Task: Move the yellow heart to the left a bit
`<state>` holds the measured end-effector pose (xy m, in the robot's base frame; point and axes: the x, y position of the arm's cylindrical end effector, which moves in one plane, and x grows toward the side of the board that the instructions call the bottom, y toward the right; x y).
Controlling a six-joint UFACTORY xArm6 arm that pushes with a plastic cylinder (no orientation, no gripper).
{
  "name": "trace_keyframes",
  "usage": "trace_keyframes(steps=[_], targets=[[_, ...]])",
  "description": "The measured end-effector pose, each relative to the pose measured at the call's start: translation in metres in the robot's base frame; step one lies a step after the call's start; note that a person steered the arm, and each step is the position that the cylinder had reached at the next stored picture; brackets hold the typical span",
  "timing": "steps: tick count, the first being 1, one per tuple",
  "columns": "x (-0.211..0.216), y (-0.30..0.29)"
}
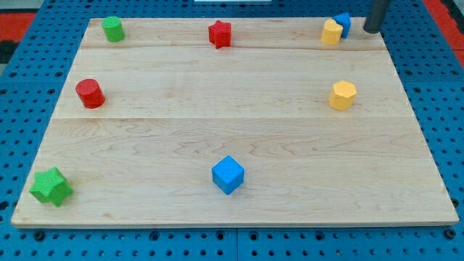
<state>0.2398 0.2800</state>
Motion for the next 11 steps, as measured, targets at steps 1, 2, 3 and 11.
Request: trace_keyframes(steps=[1,2,3,11], targets=[[0.034,0.011],[0.062,0.001],[0.074,-0.008],[0.046,0.007]])
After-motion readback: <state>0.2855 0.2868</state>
